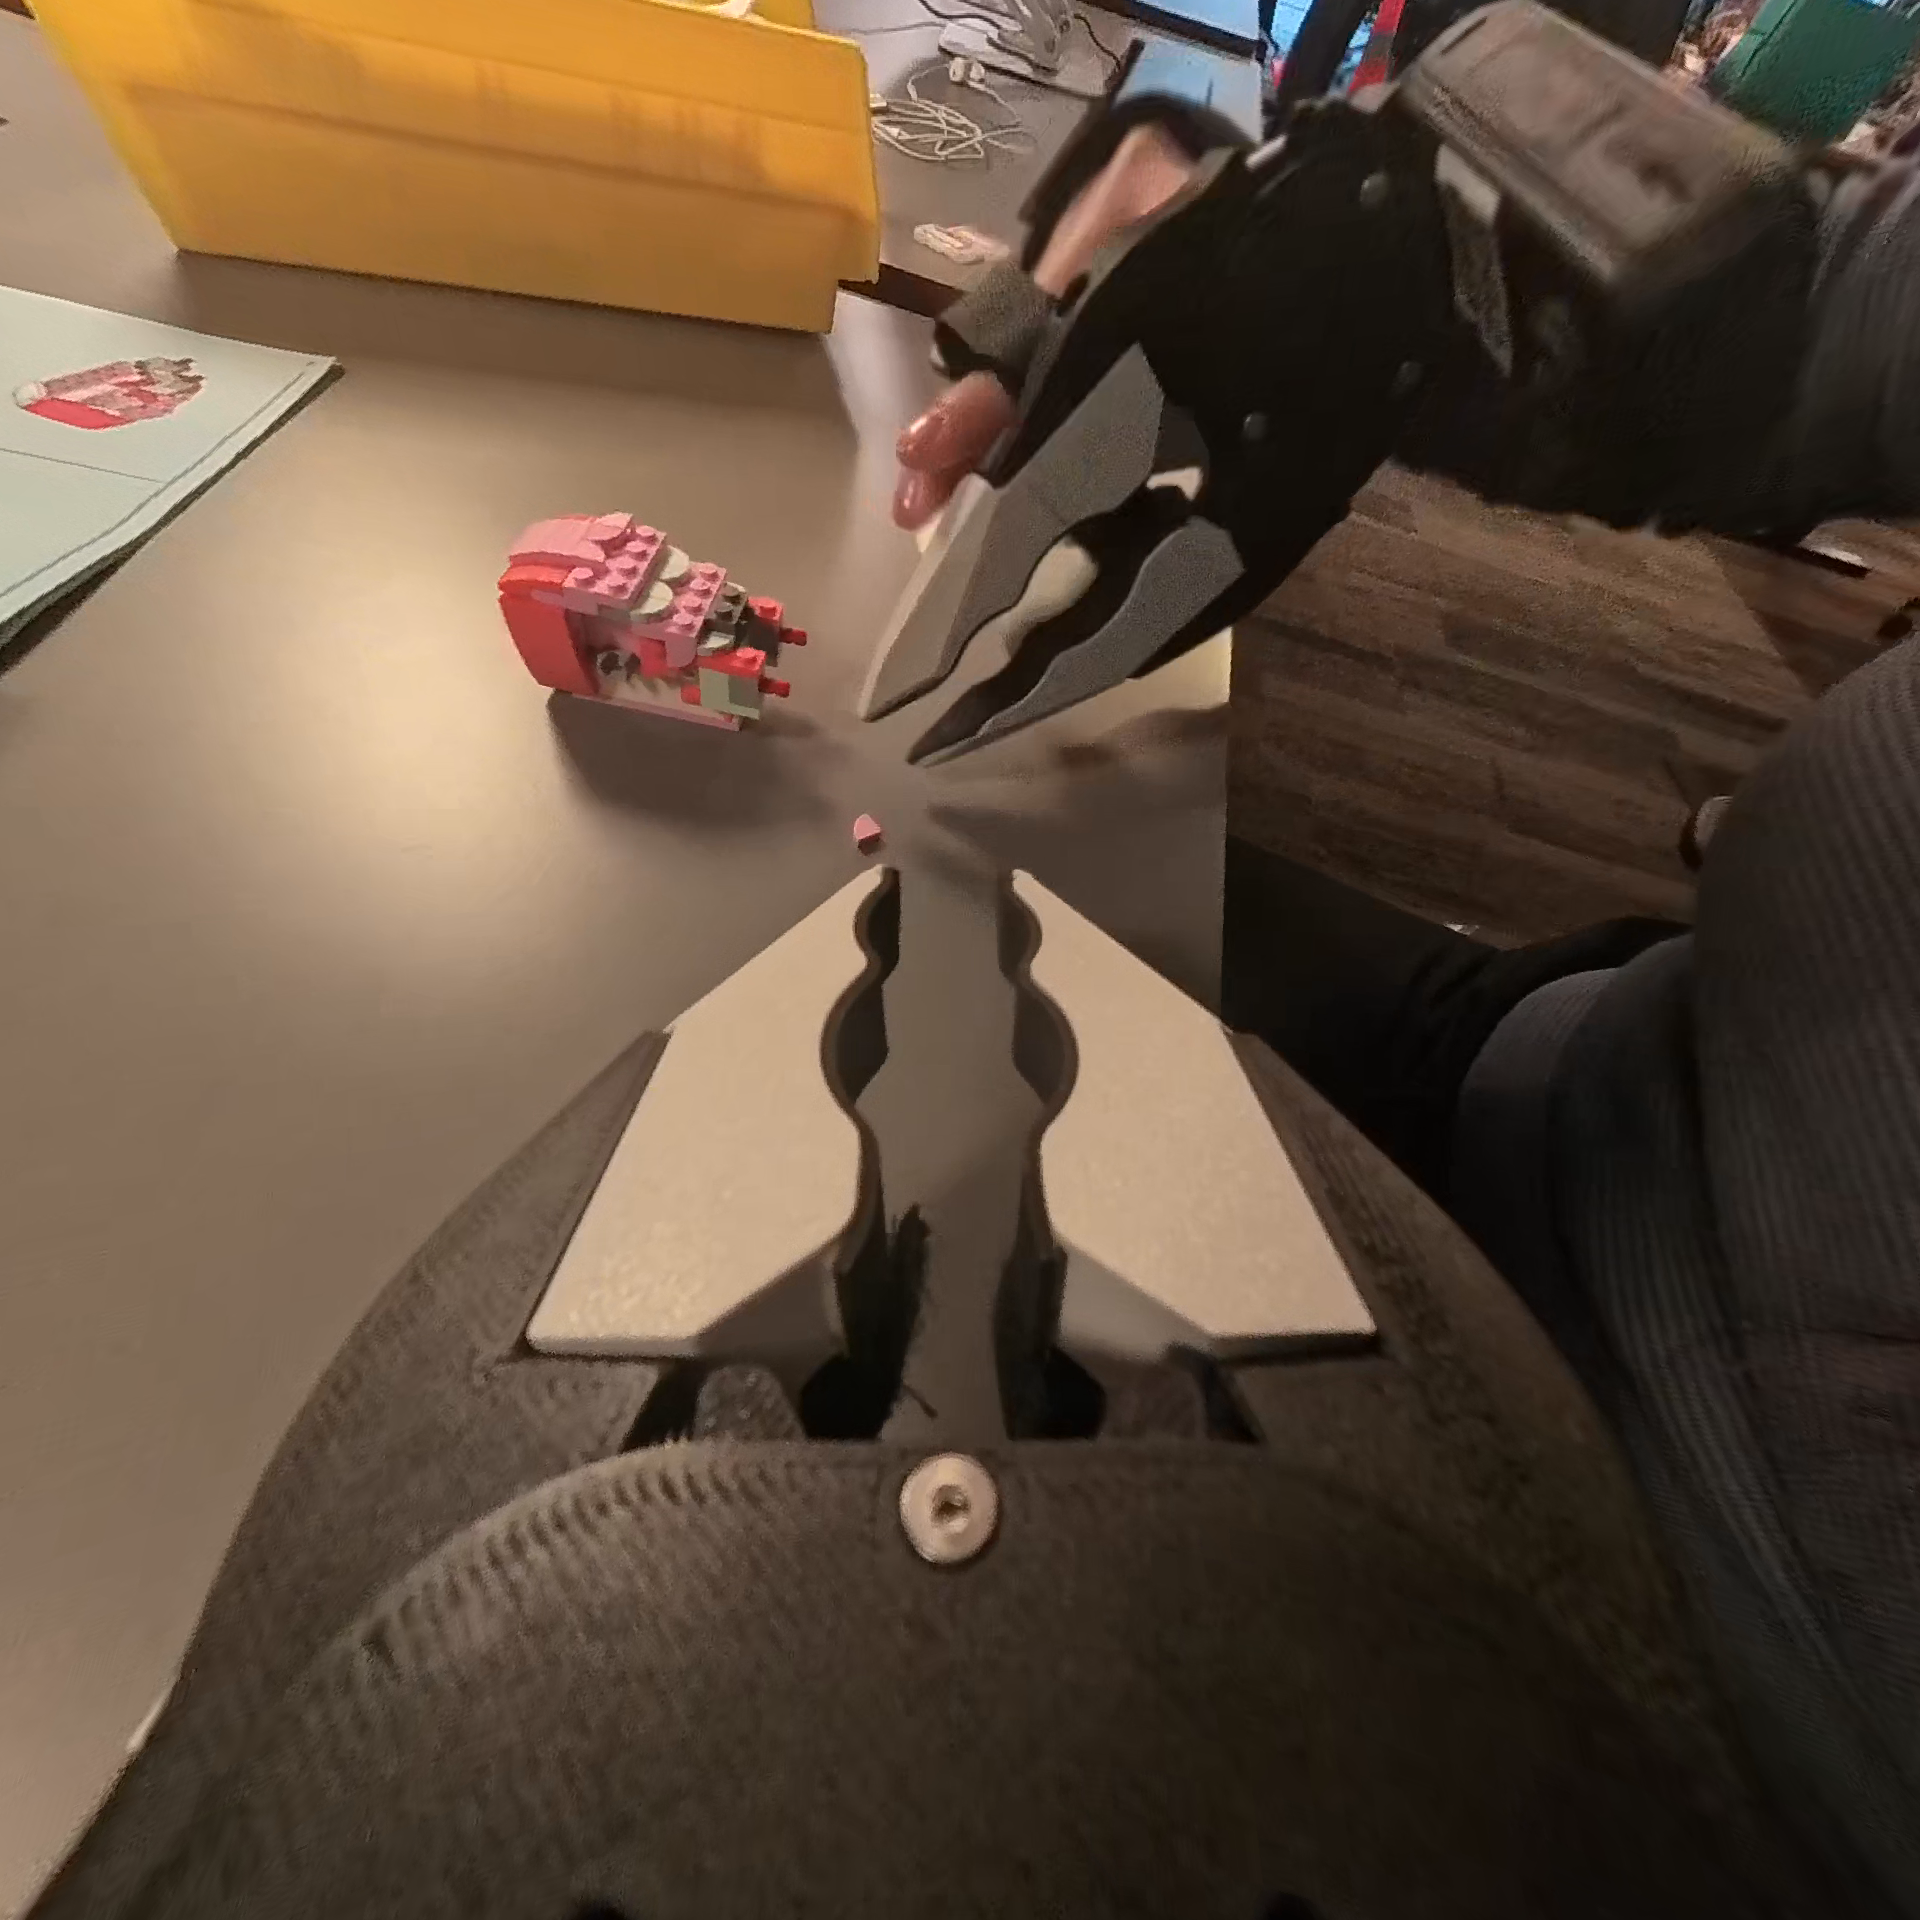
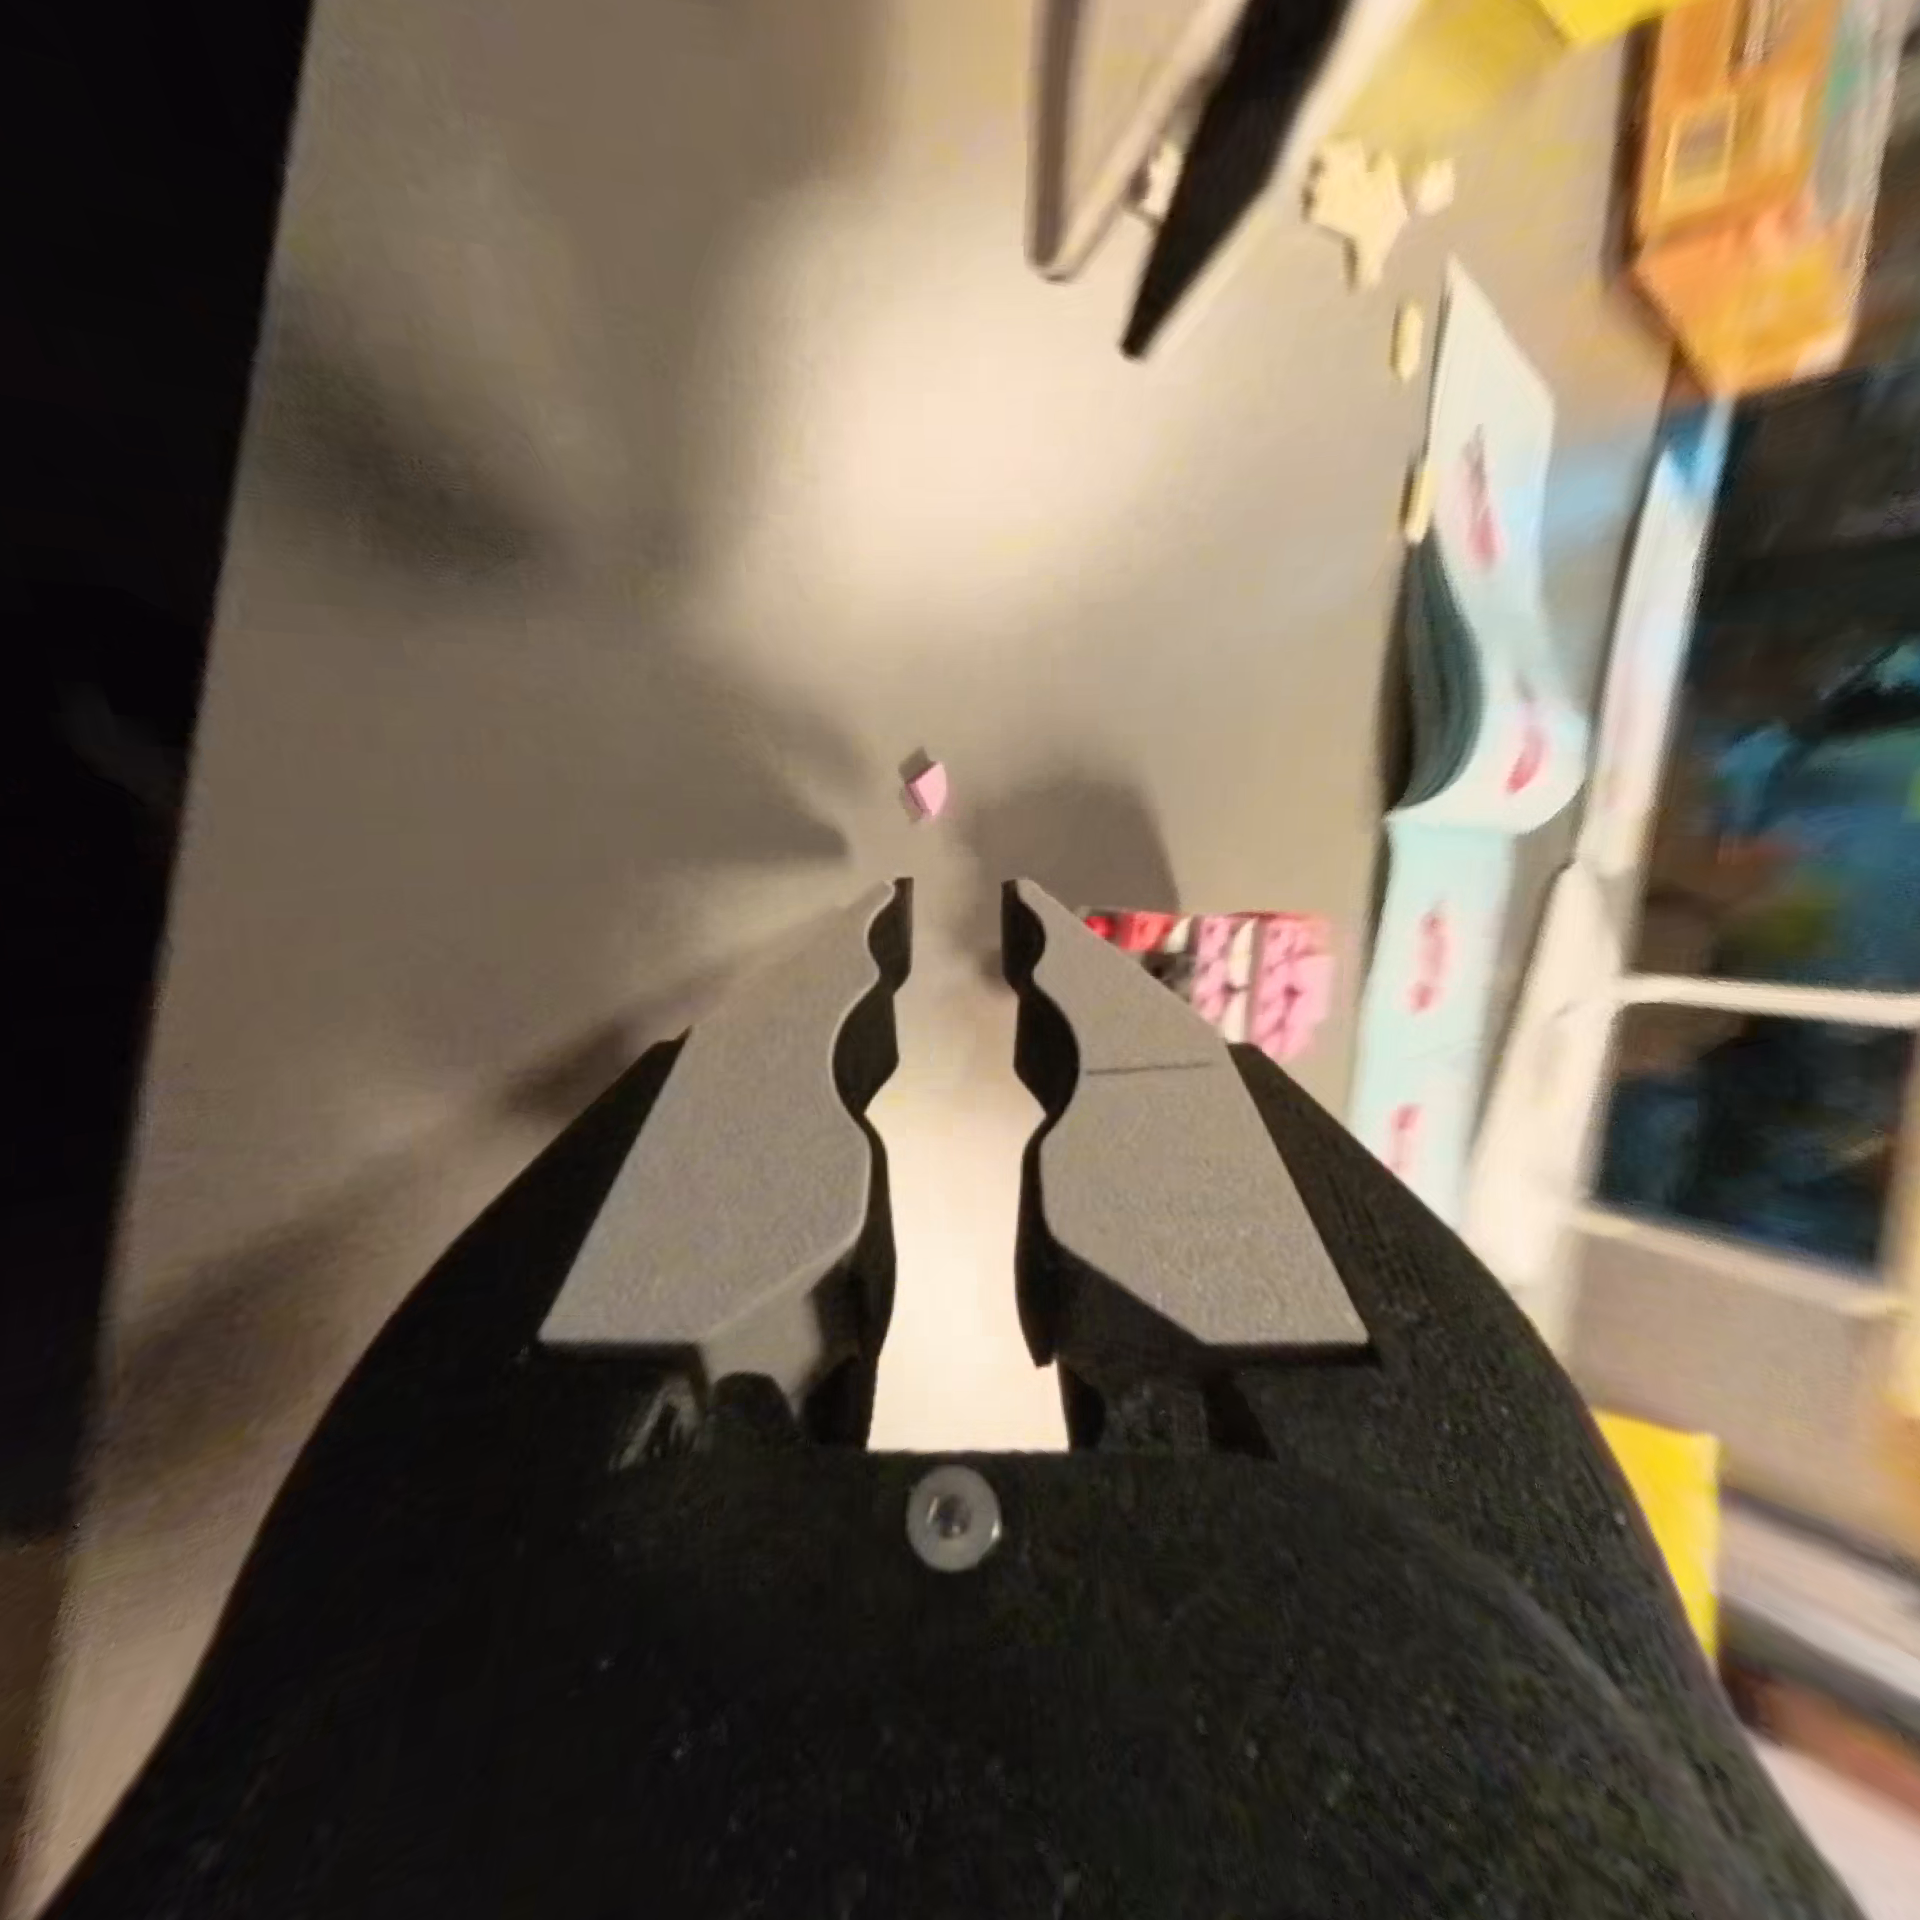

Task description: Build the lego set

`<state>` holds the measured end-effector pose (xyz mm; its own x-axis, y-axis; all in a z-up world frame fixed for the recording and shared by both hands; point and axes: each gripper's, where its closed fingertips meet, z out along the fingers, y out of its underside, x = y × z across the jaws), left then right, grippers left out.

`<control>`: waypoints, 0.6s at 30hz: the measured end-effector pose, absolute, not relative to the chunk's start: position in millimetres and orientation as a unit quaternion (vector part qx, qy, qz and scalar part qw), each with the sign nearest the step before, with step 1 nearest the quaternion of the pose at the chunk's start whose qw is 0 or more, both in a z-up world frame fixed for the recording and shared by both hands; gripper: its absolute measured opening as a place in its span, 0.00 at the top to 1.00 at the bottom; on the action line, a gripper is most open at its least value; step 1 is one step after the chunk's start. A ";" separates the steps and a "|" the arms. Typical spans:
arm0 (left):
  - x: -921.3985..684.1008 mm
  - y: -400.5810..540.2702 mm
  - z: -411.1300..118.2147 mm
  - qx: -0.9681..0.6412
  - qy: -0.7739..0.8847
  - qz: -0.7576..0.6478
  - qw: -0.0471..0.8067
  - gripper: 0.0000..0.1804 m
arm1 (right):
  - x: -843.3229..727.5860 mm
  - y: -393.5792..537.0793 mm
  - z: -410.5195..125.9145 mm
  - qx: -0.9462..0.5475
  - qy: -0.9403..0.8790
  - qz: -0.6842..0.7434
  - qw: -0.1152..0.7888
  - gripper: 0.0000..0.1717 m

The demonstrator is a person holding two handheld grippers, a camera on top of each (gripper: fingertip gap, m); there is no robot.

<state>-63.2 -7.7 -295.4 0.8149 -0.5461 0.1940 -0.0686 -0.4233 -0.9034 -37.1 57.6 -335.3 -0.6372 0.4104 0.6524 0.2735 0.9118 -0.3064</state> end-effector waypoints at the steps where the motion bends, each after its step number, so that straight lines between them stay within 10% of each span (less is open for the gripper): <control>1: -64.7 -7.6 -296.1 -0.810 0.185 -0.238 0.503 0.90 | -36.1 56.4 -338.1 -0.240 -0.890 0.117 0.370 0.91; 18: -61.6 -9.7 -306.3 -0.829 0.198 -0.203 0.482 0.91 | -30.4 39.2 -348.5 -0.566 -0.717 0.314 0.258 0.93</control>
<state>-61.6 -9.7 -306.3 0.8391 -0.5239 0.1464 -0.1324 -0.4577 -0.8792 -30.4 39.2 -348.5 -0.2256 0.9741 0.0140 0.6510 0.1614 -0.7417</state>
